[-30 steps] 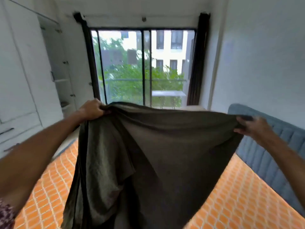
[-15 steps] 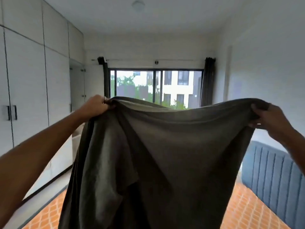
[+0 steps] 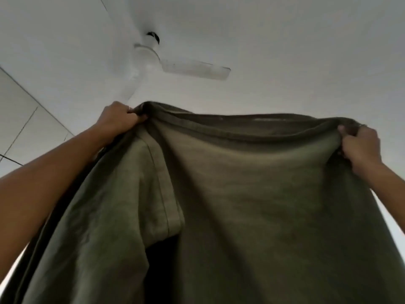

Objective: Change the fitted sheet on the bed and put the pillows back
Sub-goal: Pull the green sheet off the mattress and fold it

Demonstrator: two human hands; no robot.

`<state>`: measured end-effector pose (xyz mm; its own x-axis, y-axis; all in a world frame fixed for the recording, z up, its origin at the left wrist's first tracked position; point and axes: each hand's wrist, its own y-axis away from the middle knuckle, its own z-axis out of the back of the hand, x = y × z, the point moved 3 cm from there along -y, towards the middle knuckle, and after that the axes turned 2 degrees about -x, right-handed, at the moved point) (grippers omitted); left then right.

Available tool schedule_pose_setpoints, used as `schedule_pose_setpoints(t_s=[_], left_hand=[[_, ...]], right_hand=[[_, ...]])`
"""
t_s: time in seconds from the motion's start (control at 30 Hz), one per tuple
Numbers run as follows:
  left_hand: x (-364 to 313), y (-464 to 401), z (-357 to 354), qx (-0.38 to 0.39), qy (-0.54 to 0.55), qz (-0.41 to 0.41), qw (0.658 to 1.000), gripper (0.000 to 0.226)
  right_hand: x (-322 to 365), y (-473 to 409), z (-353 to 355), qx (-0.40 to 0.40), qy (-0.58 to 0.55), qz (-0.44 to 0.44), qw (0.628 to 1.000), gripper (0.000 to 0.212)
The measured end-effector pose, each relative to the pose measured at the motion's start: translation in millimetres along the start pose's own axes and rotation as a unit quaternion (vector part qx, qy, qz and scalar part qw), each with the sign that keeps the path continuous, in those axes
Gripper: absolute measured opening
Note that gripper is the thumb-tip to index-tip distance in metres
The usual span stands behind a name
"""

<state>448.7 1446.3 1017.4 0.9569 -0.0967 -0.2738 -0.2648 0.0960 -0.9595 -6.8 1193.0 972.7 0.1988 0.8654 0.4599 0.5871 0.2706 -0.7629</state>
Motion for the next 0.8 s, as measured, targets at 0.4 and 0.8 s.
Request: schedule_pose_setpoints(t_s=[0.4,0.8], left_hand=[[146,77,-184,0.314,-0.245,0.074,0.914,0.053],[266,412,-210,0.366,-0.239,0.356,0.826,0.069]], right_hand=[[-139,77,-47,0.231,0.327,-0.012,0.916,0.023],[-318,316,84,0.43,0.503,-0.172,0.73,0.044]])
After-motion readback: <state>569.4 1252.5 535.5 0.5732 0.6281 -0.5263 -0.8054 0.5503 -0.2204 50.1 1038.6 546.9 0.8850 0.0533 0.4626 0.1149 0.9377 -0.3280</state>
